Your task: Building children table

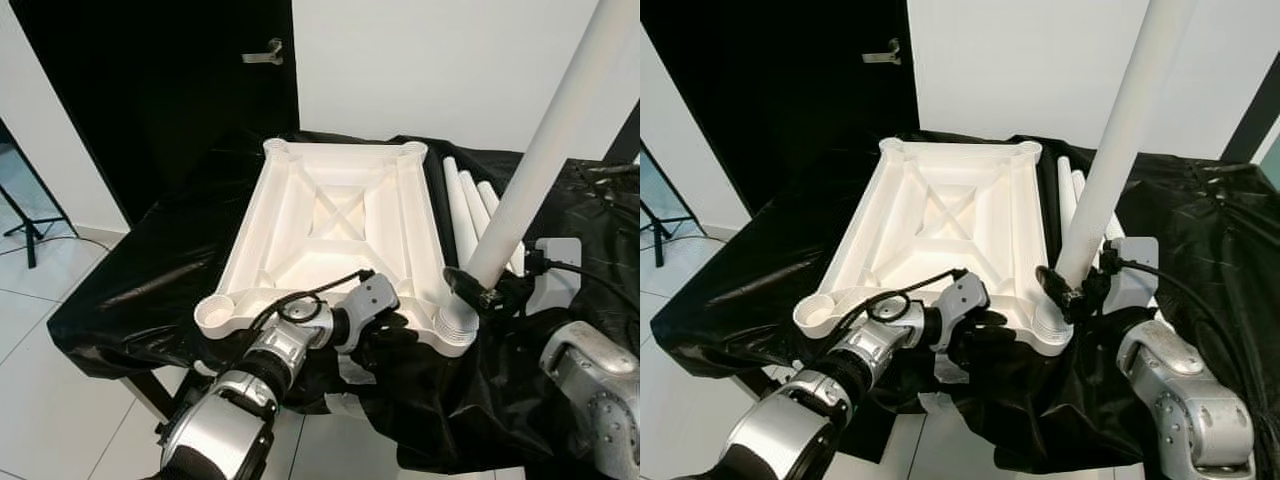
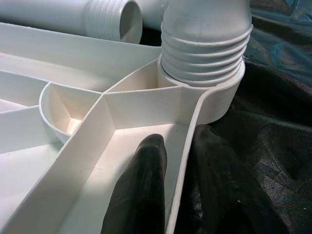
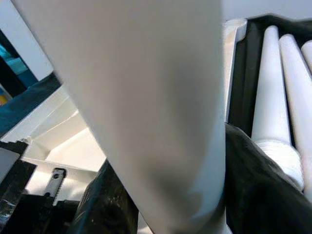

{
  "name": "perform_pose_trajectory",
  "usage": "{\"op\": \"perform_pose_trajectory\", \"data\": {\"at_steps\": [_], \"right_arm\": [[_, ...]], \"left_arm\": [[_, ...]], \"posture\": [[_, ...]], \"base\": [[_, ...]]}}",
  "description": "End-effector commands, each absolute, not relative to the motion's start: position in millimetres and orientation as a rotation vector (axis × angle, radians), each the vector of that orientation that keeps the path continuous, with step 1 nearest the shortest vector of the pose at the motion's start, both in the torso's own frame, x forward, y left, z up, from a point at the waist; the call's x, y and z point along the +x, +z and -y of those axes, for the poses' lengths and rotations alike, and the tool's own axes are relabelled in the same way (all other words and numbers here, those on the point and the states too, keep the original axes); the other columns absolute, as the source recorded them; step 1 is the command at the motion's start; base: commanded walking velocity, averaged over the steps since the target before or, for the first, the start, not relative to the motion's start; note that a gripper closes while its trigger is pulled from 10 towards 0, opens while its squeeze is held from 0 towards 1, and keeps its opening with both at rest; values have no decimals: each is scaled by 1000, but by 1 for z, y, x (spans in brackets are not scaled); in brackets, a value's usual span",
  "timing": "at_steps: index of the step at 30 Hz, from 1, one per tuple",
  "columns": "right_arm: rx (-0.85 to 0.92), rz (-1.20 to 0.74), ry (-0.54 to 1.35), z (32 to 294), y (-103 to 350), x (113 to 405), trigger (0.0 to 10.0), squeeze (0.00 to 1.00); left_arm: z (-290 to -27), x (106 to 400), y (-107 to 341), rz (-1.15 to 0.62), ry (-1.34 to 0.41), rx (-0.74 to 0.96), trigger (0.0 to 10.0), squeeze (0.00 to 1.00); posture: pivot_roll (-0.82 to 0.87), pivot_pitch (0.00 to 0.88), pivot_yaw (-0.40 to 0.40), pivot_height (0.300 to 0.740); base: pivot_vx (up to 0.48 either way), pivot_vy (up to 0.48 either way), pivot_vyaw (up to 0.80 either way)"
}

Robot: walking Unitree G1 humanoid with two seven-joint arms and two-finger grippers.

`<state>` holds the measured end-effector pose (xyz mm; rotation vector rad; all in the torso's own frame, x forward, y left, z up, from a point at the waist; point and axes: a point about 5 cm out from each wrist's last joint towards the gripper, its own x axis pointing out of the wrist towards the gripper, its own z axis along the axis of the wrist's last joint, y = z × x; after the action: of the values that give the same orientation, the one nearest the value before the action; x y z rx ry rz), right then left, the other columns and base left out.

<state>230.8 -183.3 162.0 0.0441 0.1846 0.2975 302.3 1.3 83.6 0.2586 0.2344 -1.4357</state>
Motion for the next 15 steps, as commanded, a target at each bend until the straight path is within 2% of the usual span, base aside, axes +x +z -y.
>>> {"op": "perform_pose_trajectory", "data": {"at_steps": [1,5,7,15], "right_arm": [[129,-463,307,175,106,220,10000,0],[79,-355,278,173,109,224,10000,0],[103,-266,203,175,107,228,10000,0],[170,-149,129,170,108,236,10000,0]], "left_arm": [[5,286,78,-271,-1619,187,10000,0],[4,285,76,-276,-1615,188,10000,0],[1,285,75,-280,-1612,190,10000,0],[-4,285,73,-291,-1606,197,10000,0]], "posture": [[73,0,39,740],[86,0,39,740],[99,0,40,740],[122,0,56,740]], "base": [[0,0,0],[0,0,0],[0,0,0],[0,0,0]]}}
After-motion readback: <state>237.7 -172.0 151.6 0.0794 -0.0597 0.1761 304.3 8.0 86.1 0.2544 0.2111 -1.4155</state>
